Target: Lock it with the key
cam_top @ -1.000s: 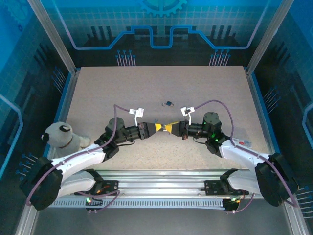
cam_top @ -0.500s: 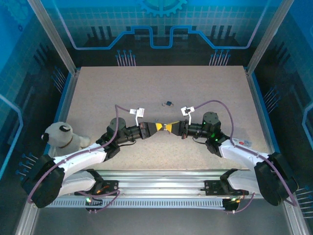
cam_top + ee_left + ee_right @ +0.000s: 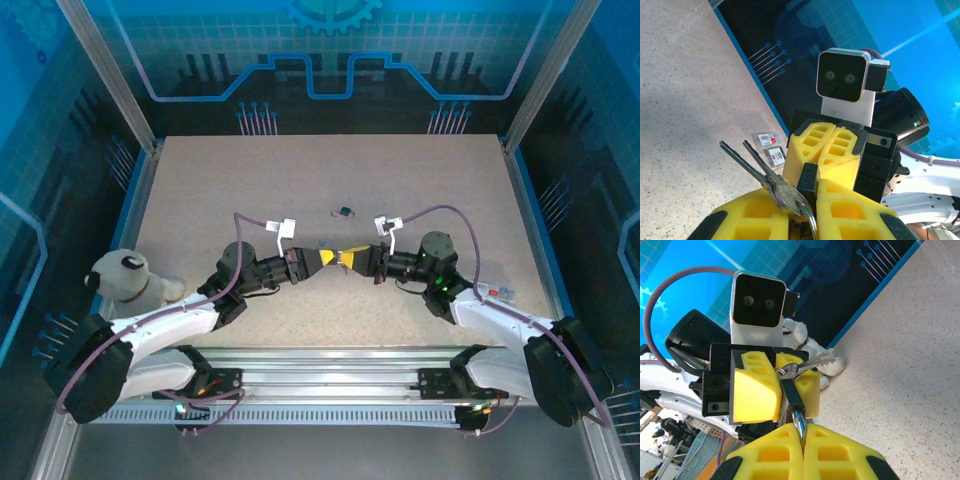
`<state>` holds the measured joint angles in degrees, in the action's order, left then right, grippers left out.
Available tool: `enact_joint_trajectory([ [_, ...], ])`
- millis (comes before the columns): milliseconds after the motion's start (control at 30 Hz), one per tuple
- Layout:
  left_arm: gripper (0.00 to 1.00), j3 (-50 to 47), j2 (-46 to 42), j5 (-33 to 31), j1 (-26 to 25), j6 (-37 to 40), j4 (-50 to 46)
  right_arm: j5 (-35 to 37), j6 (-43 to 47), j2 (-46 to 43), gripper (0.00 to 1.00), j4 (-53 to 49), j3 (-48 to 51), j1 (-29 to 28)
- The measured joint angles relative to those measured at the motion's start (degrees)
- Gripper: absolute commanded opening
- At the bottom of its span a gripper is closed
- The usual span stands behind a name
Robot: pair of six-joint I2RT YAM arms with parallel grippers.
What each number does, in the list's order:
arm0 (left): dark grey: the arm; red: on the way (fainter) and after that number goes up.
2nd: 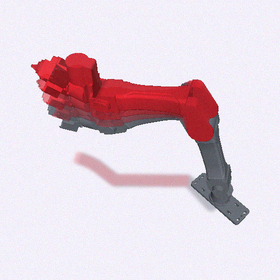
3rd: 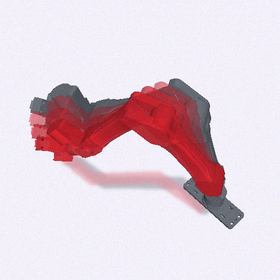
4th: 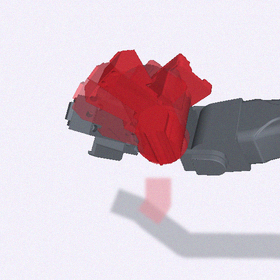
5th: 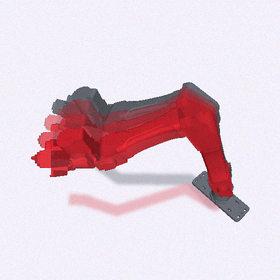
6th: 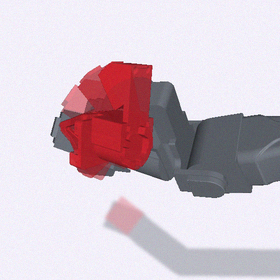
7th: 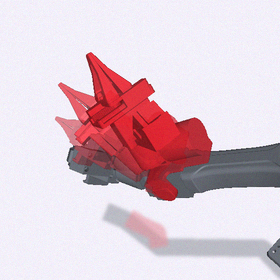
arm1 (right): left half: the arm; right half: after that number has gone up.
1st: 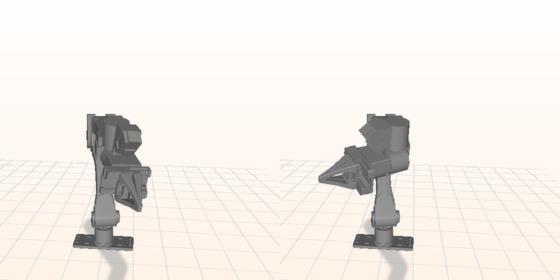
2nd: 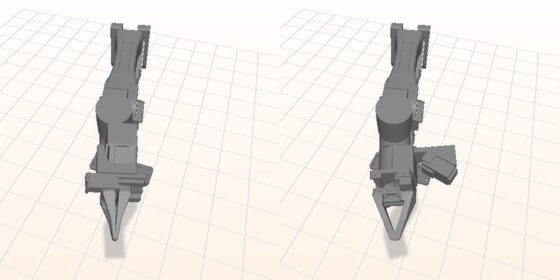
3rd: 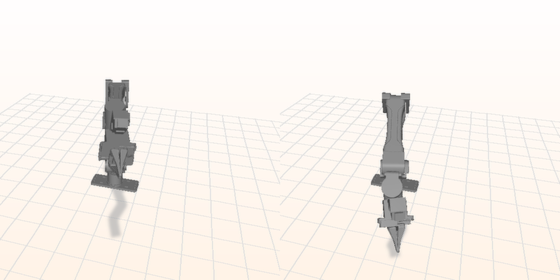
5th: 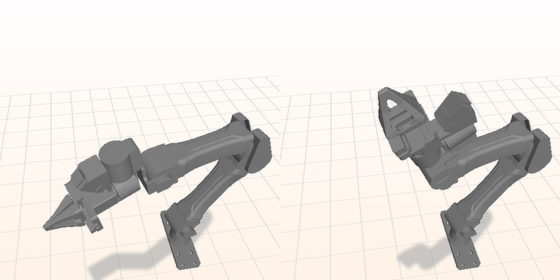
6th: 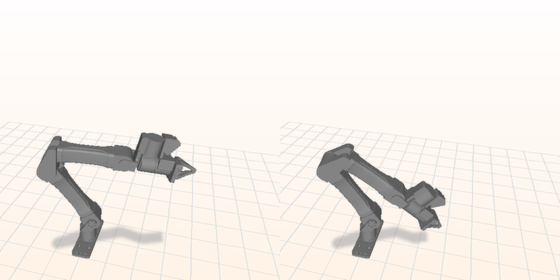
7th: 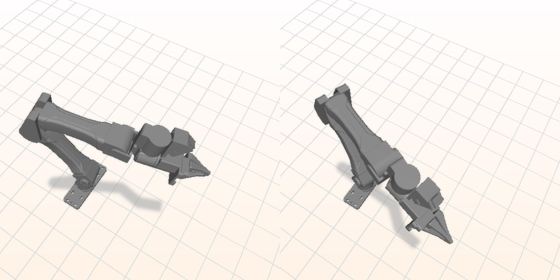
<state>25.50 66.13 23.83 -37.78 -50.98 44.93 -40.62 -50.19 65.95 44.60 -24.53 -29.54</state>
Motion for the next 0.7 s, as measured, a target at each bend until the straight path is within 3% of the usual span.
enact_joint_trajectory([
  [133,0.03,0.0,0.0,0.4,-0.2,0.1,0.0,0.2,-0.1,-1.0,0.0,-0.3,0.5,0.0],
  [233,0.21,0.2,-0.7,0.7,-0.5,0.9,-1.5,0.3,0.2,-2.3,0.0,-1.6,0.9,0.0],
  [467,0.37,1.8,-3.5,2.0,-2.4,3.6,-7.8,-1.4,0.3,-3.3,0.0,-2.1,1.1,-0.1],
  [700,0.63,2.9,-6.9,3.0,-2.6,6.4,-14.6,-1.8,-0.6,-3.4,0.0,-1.2,2.0,0.5],
])
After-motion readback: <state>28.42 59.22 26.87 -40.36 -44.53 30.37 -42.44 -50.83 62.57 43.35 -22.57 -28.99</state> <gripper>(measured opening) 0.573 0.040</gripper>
